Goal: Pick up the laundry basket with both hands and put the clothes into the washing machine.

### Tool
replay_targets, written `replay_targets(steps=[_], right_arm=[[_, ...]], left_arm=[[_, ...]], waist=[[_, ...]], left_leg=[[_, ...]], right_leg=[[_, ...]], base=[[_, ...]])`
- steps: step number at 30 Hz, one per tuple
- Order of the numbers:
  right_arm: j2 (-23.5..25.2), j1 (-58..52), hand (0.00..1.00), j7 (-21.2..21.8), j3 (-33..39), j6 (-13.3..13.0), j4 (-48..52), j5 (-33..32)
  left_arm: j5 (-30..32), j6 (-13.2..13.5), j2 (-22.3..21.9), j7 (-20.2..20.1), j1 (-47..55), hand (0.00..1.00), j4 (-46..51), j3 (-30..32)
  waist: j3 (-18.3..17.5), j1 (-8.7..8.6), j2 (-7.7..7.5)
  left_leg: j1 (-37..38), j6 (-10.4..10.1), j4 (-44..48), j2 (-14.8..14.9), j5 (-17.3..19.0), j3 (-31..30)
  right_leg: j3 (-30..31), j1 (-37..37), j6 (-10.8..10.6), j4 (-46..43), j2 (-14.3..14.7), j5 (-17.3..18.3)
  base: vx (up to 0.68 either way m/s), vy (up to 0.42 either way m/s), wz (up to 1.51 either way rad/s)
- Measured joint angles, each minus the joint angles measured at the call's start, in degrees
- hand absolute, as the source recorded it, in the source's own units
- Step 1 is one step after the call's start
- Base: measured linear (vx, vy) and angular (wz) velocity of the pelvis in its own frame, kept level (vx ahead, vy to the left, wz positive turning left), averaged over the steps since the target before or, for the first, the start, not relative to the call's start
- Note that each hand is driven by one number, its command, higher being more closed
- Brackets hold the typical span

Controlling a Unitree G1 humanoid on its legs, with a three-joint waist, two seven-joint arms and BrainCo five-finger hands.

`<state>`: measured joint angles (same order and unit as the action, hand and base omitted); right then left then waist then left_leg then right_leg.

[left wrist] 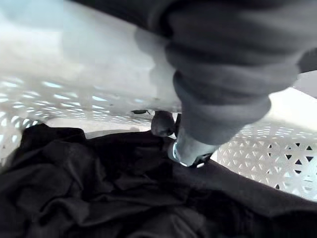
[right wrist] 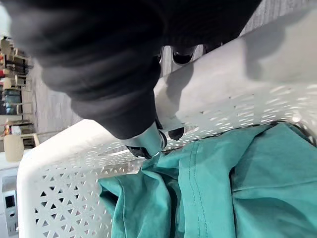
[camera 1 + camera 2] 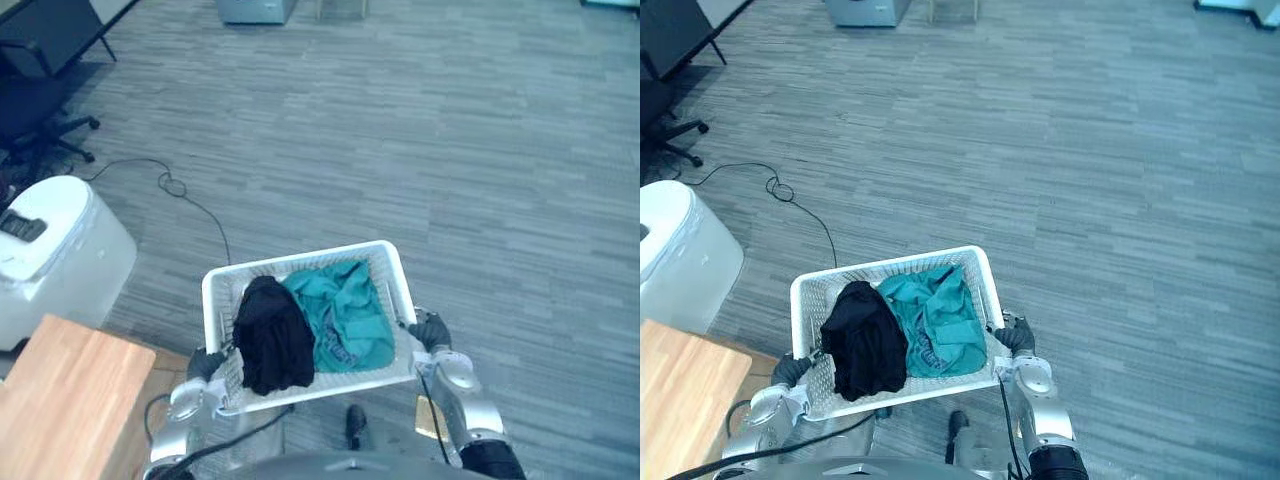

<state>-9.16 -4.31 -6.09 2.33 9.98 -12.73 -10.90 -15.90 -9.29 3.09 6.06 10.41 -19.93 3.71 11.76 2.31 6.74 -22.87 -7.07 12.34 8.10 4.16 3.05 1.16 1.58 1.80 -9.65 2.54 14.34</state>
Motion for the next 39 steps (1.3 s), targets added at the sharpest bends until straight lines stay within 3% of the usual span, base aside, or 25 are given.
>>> replay_targets(steps=[1,2,3,5,6,7,8,11,12,15,18,21,22,23,24,25,26,28,30,33,35,36,37,38,39], right_arm=[[0.01,0.07,1.0,0.1,-0.1,-0.01,0.01,0.0],[0.84,-0.43,1.0,0.39,-0.45,-0.06,0.02,0.01],[1.45,-0.94,1.0,0.52,-0.42,-0.12,0.02,0.01],[3.57,-2.33,1.0,0.98,0.22,-0.12,-0.46,0.01],[4.54,-2.63,1.0,1.32,0.97,-0.11,-1.68,0.07],[5.09,-2.61,1.0,1.65,1.43,-0.05,-2.42,0.09],[5.96,-2.89,1.0,1.94,2.62,-0.05,-3.01,0.06],[6.63,-5.99,1.0,2.0,4.03,-0.1,-2.34,-0.01],[6.9,-6.56,1.0,2.02,4.42,-0.14,-1.6,-0.16],[9.21,-9.97,1.0,2.11,6.78,-0.89,4.79,-0.88],[9.06,-12.13,1.0,1.65,8.06,-1.05,7.64,-2.24],[8.79,-13.77,1.0,1.56,8.05,-1.11,8.53,-2.23],[8.12,-14.04,1.0,1.48,8.71,-1.1,8.55,-2.25],[6.5,-13.71,1.0,1.46,8.97,-0.99,8.49,-2.31],[6.04,-13.54,1.0,1.5,8.96,-0.95,8.45,-2.35],[5.73,-13.46,1.0,1.48,8.72,-0.72,8.38,-2.36],[5.8,-13.35,1.0,1.31,9.1,-0.7,7.95,-2.36],[5.86,-13.48,1.0,0.67,9.04,-0.71,6.95,-2.35],[5.69,-13.64,1.0,0.51,8.43,-0.8,7.15,-2.36],[5.69,-13.16,1.0,0.39,8.27,-0.87,7.26,-2.61],[5.68,-13.62,1.0,-0.28,7.77,-1.02,7.26,-2.81],[5.54,-13.57,1.0,-0.28,7.68,-1.09,7.24,-2.76],[4.88,-13.24,1.0,-0.25,7.31,-1.25,6.84,-2.75],[4.35,-12.58,1.0,-0.18,6.61,-1.31,5.83,-2.73],[4.47,-11.53,1.0,-0.21,5.91,-1.33,3.3,-2.69]], left_arm=[[-0.01,-0.01,-0.11,-0.01,0.54,1.0,0.05,0.22],[-0.04,-0.02,0.19,0.01,2.01,1.0,0.42,0.76],[-0.03,0.0,0.52,0.05,2.49,1.0,0.61,0.98],[0.43,-0.32,2.1,0.16,2.08,1.0,0.66,1.07],[0.48,-0.74,2.84,0.14,2.12,1.0,0.66,1.03],[0.48,-1.06,3.17,0.16,2.15,1.0,0.65,0.94],[0.49,-1.73,3.63,0.2,2.68,1.0,0.7,-0.01],[0.6,-2.04,3.95,0.27,3.43,1.0,0.75,-2.66],[0.54,-2.05,4.13,0.21,3.38,1.0,0.92,-2.78],[0.51,-1.94,4.57,0.06,1.64,1.0,3.58,-4.05],[1.11,-1.91,5.05,-0.32,-0.44,1.0,3.6,-7.08],[2.8,-1.91,2.16,-0.05,1.25,1.0,3.5,-5.67],[2.86,-1.93,1.23,-0.35,1.33,1.0,3.52,-5.93],[3.39,-1.95,-0.33,-0.44,1.55,1.0,3.47,-6.05],[3.63,-1.96,-0.88,-0.44,1.79,1.0,3.33,-5.91],[3.67,-1.99,-1.0,-0.54,2.26,1.0,2.83,-5.41],[3.69,-2.03,-0.72,-0.79,2.04,1.0,1.15,-5.63],[3.7,-2.11,-0.67,-1.32,2.25,1.0,0.8,-5.66],[3.61,-2.03,-0.35,-1.55,3.1,1.0,1.19,-5.68],[3.4,-1.88,-0.26,-1.49,2.15,1.0,1.44,-5.53],[3.48,-1.9,-0.09,-1.46,2.54,1.0,1.44,-5.5],[3.47,-1.9,-0.19,-1.44,2.77,1.0,1.51,-5.49],[3.47,-1.89,-0.4,-1.43,2.9,1.0,1.58,-5.28],[3.47,-1.79,-0.45,-1.35,2.86,1.0,1.57,-4.93],[3.48,-1.8,0.21,-1.11,2.72,1.0,1.29,-4.53]], waist=[[-0.33,0.15,-0.24],[-2.21,0.62,-2.43],[-3.12,0.7,-3.42],[-4.34,0.43,-8.7],[-3.7,-0.04,-9.96],[-3.36,-0.3,-10.49],[-3.04,-1.02,-10.43],[-1.79,-1.91,-8.04],[-1.81,-2.26,-8.03],[-1.34,-3.95,-6.99],[-1.79,-4.28,-6.8],[-5.09,-4.81,-5.47],[-6.61,-5.44,-3.03],[-6.52,-5.36,1.02],[-6.5,-5.35,2.33],[-6.44,-5.03,2.87],[-6.06,-4.87,3.35],[-4.37,-4.31,1.21],[-3.91,-2.85,-0.64],[-3.67,-1.64,-0.79],[-3.6,-2.17,-1.34],[-3.82,-2.09,-1.43],[-4.21,-2.07,-1.01],[-4.39,-1.83,-0.97],[-5.24,-1.64,-2.64]], left_leg=[[0.41,1.65,-0.81,-0.39,-3.03,0.16],[0.63,4.76,0.93,-2.64,-7.05,1.49],[0.52,5.88,2.37,-3.78,-7.8,2.63],[0.06,8.53,8.9,-7.76,-0.99,5.59],[2.5,9.57,10.87,-9.04,2.21,6.56],[4.65,10.11,10.83,-9.92,3.71,6.64],[9.48,11.32,10.11,-10.77,5.84,6.18],[20.72,12.13,6.64,-10.03,10.63,4.09],[22.25,12.09,6.1,-9.66,11.28,3.77],[29.52,10.68,3.78,-8.76,14.84,0.92],[37.18,8.69,2.87,-7.23,21.37,-1.46],[42.16,8.33,6.48,-3.53,22.57,-1.51],[38.69,7.17,16.95,-0.86,20.63,-2.0],[34.41,4.18,29.06,3.05,12.94,-2.64],[31.95,1.85,34.55,4.22,6.28,-3.21],[28.32,-1.87,41.84,5.62,-6.35,-3.67],[22.88,-1.36,52.28,7.17,-6.74,-3.34],[17.26,3.0,59.69,7.81,-1.64,-0.67],[10.02,4.4,55.24,7.91,4.58,4.41],[3.56,4.35,40.43,10.24,6.67,8.57],[4.86,2.26,14.85,9.32,3.91,10.82],[5.32,1.15,8.47,8.87,2.44,10.39],[4.4,-2.41,1.7,8.61,-0.71,7.25],[3.36,-2.65,0.76,8.67,-2.69,5.45],[2.8,-2.13,2.55,7.21,-9.02,4.54]], right_leg=[[0.84,0.01,-0.53,-1.75,-0.87,1.58],[2.85,-2.26,-1.84,-6.96,-3.56,6.15],[3.48,-2.63,-2.51,-8.62,-5.16,7.96],[4.76,-7.35,-8.46,-23.57,-9.5,7.16],[4.55,-10.59,-13.09,-34.39,-11.16,3.38],[4.46,-11.85,-13.47,-39.33,-11.81,-0.4],[4.46,-13.44,-13.02,-47.89,-12.25,-8.41],[0.97,-19.97,-6.14,-57.36,-8.92,-3.61],[-0.09,-21.69,-5.53,-55.64,-8.16,-2.51],[-4.52,-26.75,-5.36,-34.39,-6.62,-1.53],[-6.79,-26.97,-6.71,-1.8,-8.34,-11.92],[-9.1,-29.62,-3.34,-11.17,-8.01,-17.81],[-11.37,-29.09,-1.83,-14.7,-6.83,-20.87],[-13.24,-27.28,-0.31,-17.57,-4.28,-16.01],[-13.56,-25.94,0.09,-18.0,-3.07,-14.84],[-13.17,-23.21,0.79,-17.62,-1.87,-12.51],[-13.2,-17.98,1.4,-15.79,-1.0,-10.43],[-12.14,-8.92,2.27,-11.17,-0.43,-9.4],[-9.2,0.0,2.16,-3.95,-0.74,-8.99],[-7.11,4.37,0.08,-1.92,-1.47,-5.58],[-5.45,8.66,-1.39,-2.26,-3.59,-1.04],[-4.77,8.93,-1.9,-2.7,-4.32,0.79],[-2.91,8.82,-2.27,-4.66,-4.63,4.65],[-1.08,8.61,-3.54,-5.77,-4.81,6.53],[0.8,8.48,-4.77,-5.95,-6.62,8.06]], base=[[0.48,0.314,-0.82],[0.44,0.255,-0.63],[0.44,0.218,-0.47],[0.68,0.266,-0.16],[0.68,0.271,-0.1],[0.53,0.22,0.04],[0.52,0.184,0.14],[0.48,0.118,0.1],[0.49,0.048,0.25],[0.54,-0.02,0.55],[0.68,-0.128,0.49],[0.92,-0.214,0.34],[1.08,-0.292,0.3],[0.87,-0.239,0.14],[0.67,-0.167,-0.27],[0.83,-0.177,-0.23],[0.96,-0.224,-0.22],[0.81,-0.182,-0.14],[0.63,-0.064,-0.43],[0.51,0.048,-0.43],[0.55,0.178,-0.29],[0.52,0.258,-0.46],[0.51,0.325,-0.59],[0.52,0.361,-0.73],[0.55,0.419,-0.88]])
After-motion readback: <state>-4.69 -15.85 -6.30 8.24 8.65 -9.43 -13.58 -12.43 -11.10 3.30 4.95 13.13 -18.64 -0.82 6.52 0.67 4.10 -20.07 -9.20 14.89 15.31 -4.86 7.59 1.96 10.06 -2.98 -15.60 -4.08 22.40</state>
